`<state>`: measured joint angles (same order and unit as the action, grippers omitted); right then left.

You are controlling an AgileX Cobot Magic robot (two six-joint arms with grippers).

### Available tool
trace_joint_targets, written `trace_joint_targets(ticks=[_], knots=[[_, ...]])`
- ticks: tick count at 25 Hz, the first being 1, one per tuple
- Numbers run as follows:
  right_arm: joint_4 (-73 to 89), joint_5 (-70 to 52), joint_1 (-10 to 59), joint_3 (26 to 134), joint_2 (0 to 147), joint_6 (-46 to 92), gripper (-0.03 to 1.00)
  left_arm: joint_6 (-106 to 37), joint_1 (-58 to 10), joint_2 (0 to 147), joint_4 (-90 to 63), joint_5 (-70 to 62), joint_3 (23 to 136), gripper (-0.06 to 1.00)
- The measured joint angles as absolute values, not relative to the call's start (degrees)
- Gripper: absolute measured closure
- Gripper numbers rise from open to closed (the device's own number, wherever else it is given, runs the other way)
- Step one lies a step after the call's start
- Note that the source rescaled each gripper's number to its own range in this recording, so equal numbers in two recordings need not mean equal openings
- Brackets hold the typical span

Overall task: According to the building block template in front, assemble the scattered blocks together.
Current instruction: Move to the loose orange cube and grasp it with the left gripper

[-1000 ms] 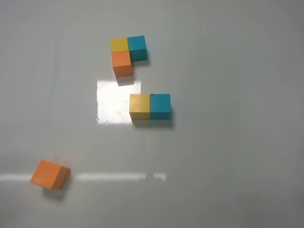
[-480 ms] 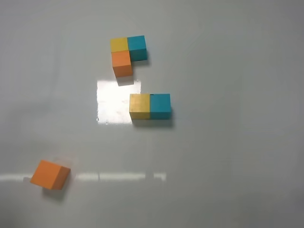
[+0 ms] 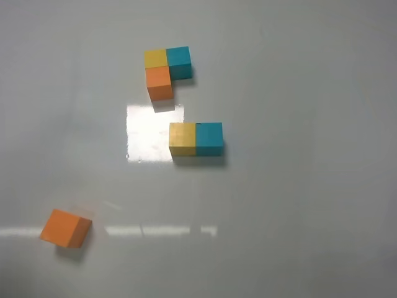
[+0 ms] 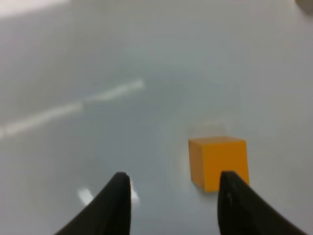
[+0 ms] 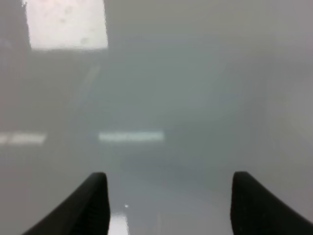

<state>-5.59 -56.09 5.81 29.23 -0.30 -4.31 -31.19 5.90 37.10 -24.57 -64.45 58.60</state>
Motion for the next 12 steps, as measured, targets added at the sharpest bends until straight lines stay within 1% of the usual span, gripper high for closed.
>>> trace_joint_targets(ticks=[3, 5, 7, 12], knots=[[-5.59, -56.09, 5.81, 29.23, -0.3, -4.31, 0.57, -36.96, 5.61, 38.49, -24.48, -67.87, 61.51, 0.78], [-5.59, -56.09, 5.81, 29.23, -0.3, -4.31, 0.57, -42.34, 4.13, 39.25, -24.45, -68.97, 61.74, 0.78], [-5.59, -56.09, 5.81, 29.23, -0.3, -4.31, 0.57, -46.58, 1.78, 39.77, -24.64, -69.67, 61.89, 0.78], [-5.59, -56.09, 5.81, 29.23, -0.3, -4.31, 0.57, -49.43, -3.99, 39.77, -20.26, -69.72, 62.03, 0.79]])
